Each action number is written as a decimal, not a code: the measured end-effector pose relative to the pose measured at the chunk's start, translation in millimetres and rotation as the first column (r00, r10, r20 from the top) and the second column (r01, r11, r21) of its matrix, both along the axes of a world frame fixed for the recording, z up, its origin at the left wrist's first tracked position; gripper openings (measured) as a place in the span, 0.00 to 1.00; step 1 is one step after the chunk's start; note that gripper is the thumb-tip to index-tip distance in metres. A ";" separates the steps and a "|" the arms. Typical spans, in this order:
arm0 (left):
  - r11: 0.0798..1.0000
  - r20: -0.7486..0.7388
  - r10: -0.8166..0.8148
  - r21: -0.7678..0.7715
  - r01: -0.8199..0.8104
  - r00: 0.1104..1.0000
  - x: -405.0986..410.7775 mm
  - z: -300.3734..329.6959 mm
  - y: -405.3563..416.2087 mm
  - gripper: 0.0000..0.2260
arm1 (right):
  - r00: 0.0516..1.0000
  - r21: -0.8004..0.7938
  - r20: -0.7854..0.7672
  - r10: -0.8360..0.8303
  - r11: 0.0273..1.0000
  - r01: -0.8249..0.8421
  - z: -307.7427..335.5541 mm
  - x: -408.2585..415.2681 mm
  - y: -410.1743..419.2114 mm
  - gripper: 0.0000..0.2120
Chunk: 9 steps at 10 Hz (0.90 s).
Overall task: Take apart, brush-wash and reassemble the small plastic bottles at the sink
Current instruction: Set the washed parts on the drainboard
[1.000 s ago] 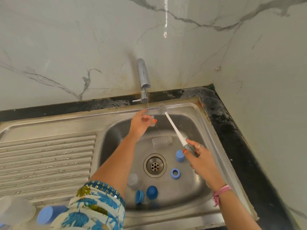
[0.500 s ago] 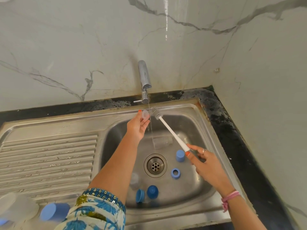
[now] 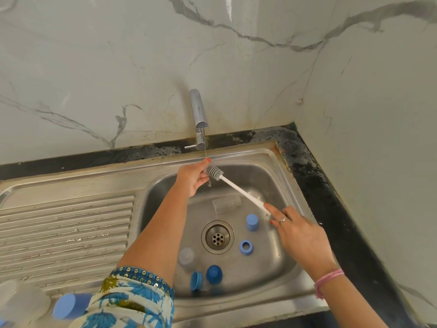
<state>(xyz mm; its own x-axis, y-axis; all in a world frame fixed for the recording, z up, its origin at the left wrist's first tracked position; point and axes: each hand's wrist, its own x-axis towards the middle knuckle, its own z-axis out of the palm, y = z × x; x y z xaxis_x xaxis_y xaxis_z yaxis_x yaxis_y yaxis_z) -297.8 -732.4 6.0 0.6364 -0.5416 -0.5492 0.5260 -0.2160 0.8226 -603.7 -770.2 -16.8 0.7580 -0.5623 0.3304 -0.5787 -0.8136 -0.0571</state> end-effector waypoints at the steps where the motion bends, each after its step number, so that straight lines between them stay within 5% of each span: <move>1: 0.992 0.093 -0.119 0.061 0.114 0.989 -3.7 6.4 -6.2 0.06 | 0.998 0.026 -0.049 -0.033 0.999 0.034 -1.0 1.7 1.7 0.31; 2: 0.986 0.110 -0.154 0.083 0.145 0.982 -10.7 9.5 -12.4 0.05 | 0.995 0.536 0.007 -0.099 0.840 0.080 4.7 14.7 17.1 0.20; 3: 0.994 -0.075 -0.045 -0.101 0.038 0.996 -14.6 10.6 -15.7 0.06 | 0.858 0.904 0.030 -0.512 -0.353 -0.243 24.4 27.3 29.9 0.13; 4: 0.980 -0.170 0.024 -0.192 -0.057 0.985 -15.4 9.8 -15.8 0.06 | 0.831 0.694 -0.020 -0.556 -0.606 -0.389 32.7 29.3 35.1 0.10; 5: 0.997 -0.144 0.070 -0.009 -0.072 0.987 -16.3 10.6 -18.4 0.07 | 0.920 0.995 0.035 -0.390 -0.077 -0.070 36.2 33.7 35.7 0.13; 6: 0.975 0.070 0.044 0.215 -0.058 0.997 -20.2 12.0 -25.3 0.15 | 0.972 0.570 -0.233 -0.044 0.804 0.173 20.8 32.5 34.2 0.22; 7: 0.991 -0.032 0.110 0.077 -0.108 0.993 -22.8 14.2 -30.3 0.09 | 0.988 0.694 -0.142 -0.065 0.705 0.147 25.4 38.4 39.5 0.20; 8: 0.976 -0.228 0.040 -0.198 -0.086 0.973 -20.0 17.6 -27.7 0.06 | 0.901 0.850 0.049 -0.431 -0.455 -0.264 29.4 36.8 33.6 0.17; 9: 0.857 -0.384 -0.023 -0.483 -0.180 0.923 -21.4 22.4 -24.0 0.10 | 0.909 0.435 0.038 -0.415 -0.812 -0.389 32.5 31.9 31.0 0.19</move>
